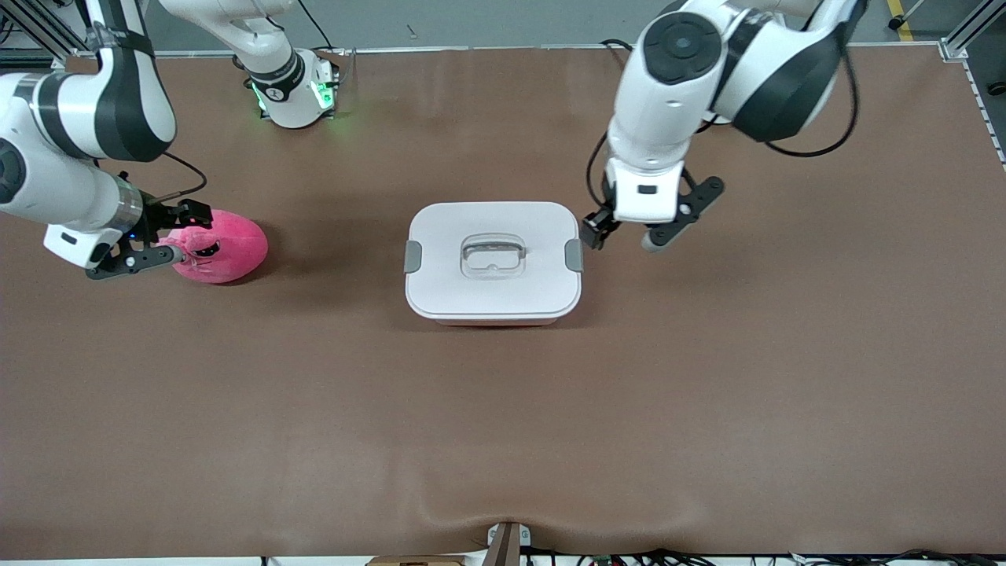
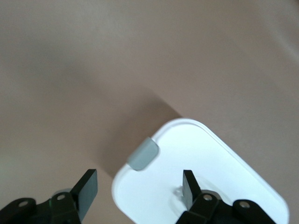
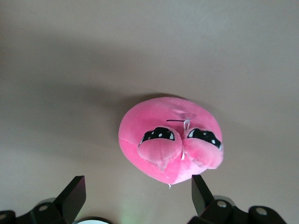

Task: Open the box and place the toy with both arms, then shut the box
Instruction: 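Reach the left gripper to the lid handle while the right gripper reaches the toy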

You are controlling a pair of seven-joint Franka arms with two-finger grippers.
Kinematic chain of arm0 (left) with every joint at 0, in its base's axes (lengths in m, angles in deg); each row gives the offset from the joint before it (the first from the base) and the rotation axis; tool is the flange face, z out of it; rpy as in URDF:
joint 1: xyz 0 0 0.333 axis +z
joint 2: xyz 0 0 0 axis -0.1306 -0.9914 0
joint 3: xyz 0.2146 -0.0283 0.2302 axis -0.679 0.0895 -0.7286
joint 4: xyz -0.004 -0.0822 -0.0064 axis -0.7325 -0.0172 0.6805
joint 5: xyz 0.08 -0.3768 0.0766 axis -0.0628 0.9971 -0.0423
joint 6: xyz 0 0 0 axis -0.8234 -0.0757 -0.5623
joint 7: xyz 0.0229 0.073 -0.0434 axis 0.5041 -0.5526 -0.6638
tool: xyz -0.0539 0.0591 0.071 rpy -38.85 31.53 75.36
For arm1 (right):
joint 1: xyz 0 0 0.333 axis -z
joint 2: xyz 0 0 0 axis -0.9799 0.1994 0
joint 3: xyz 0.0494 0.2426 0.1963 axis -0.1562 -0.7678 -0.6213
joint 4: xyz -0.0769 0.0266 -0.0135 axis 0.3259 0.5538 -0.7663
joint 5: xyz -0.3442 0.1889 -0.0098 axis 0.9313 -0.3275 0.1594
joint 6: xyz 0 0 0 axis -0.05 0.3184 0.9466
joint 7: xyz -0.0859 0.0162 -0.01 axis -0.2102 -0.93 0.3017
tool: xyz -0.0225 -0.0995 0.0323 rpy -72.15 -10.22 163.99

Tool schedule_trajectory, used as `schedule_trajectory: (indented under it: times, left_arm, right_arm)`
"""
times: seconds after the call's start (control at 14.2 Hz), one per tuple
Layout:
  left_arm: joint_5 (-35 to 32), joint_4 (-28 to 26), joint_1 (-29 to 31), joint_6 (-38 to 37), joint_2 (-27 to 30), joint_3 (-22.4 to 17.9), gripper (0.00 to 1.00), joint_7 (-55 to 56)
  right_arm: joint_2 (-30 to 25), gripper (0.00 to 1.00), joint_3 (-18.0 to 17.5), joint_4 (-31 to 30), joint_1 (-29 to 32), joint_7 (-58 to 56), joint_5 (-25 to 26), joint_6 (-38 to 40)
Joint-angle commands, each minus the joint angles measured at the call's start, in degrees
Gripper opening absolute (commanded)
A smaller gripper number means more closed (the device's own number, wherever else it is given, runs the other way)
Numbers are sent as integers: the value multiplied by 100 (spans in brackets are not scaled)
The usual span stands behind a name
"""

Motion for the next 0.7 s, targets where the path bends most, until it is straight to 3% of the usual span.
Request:
schedule_trajectory:
  times: [0.0,0.28,0.35,0.63]
  left_arm:
    - [-515,60,-348,380,-298,-4,75,1214]
    - [-966,314,-840,601,-975,-4,63,2668]
    - [-1018,402,-955,602,-1098,-4,57,2958]
    - [-1186,447,-1333,715,-1301,-21,55,4161]
  right_arm:
    - [-47,100,-48,-411,260,-114,97,-393]
    - [147,100,-39,-465,322,-114,97,-518]
    - [147,96,-48,-465,322,-105,97,-483]
    - [191,83,-48,-474,313,-96,80,-491]
